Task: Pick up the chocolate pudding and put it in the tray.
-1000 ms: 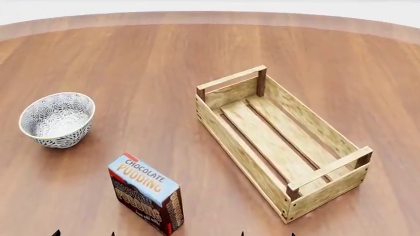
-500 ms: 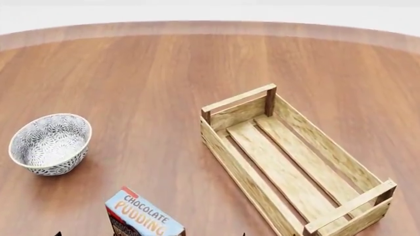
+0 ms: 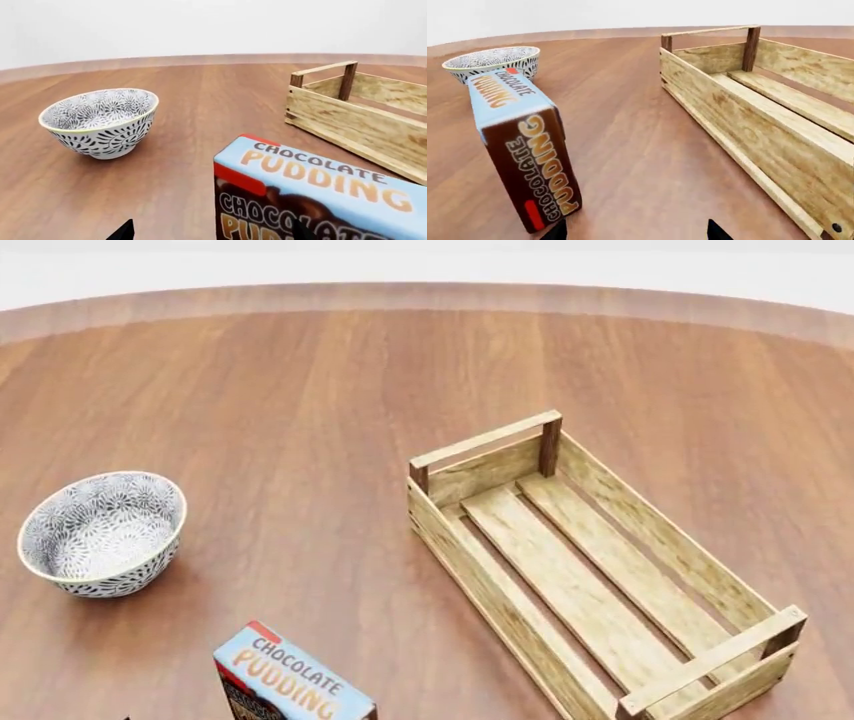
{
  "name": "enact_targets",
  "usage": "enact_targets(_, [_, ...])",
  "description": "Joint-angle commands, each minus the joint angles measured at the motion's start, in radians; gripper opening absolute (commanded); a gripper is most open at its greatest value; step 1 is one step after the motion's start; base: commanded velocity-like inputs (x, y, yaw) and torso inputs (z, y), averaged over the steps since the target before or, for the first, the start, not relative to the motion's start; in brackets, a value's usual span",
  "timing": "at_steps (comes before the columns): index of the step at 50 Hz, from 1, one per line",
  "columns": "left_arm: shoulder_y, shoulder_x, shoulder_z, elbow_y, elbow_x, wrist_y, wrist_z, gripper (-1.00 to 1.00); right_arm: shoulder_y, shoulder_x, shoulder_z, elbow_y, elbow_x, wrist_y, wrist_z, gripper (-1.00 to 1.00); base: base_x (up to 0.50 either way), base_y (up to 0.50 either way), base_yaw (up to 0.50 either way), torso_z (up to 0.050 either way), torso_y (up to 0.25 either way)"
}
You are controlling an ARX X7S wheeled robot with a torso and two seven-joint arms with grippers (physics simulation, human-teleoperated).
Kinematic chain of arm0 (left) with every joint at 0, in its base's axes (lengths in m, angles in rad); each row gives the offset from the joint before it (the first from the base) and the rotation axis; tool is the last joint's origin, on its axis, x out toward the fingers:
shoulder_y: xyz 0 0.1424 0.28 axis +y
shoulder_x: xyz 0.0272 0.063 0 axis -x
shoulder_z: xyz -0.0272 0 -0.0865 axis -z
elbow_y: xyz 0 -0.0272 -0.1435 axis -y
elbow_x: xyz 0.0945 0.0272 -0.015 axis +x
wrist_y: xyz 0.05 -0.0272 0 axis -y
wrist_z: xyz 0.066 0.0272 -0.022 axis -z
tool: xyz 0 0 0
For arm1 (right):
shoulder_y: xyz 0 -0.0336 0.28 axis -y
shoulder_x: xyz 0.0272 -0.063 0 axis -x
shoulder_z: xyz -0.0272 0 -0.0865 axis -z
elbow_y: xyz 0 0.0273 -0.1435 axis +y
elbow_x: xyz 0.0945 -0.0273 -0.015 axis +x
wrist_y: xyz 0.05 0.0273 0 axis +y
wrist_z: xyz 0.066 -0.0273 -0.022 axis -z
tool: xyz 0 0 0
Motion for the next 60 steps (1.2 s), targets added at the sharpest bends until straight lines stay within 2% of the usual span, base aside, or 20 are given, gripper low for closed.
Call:
enact_targets(1, [0.0, -0.002, 0.014, -0.021, -0.005, 0.016, -0.006, 1.0, -0.006, 0.006, -0.064, 0.118, -0.006, -0.092, -0.119, 1.0, 0.0, 0.0, 0.0, 0.0, 0.0])
enact_targets(19, [-0.003, -0.01, 0.032, -0.014, -0.012, 0.008, -0.018, 1.0, 0.038, -0.009, -0.079, 0.151, -0.002, -0.095, -0.119, 1.0, 0.0, 0.0, 0.0, 0.0, 0.0])
enact_targets(31, [-0.009, -0.018, 0.04, -0.018, -0.019, 0.008, -0.024, 1.0, 0.115, -0.044, -0.096, 0.264, -0.004, -0.128, -0.135, 1.0, 0.0, 0.0, 0.0, 0.0, 0.0])
enact_targets(50, [0.012, -0.052, 0.038, 0.136, -0.044, -0.07, -0.051, 1.0, 0.181, -0.07, -0.117, 0.388, -0.006, -0.178, -0.135, 1.0, 0.0, 0.0, 0.0, 0.0, 0.0])
enact_targets(60, [0.016, -0.06, 0.038, 0.156, -0.052, -0.07, -0.059, 1.0, 0.239, -0.093, -0.128, 0.485, -0.003, -0.215, -0.135, 1.0, 0.0, 0.0, 0.0, 0.0, 0.0])
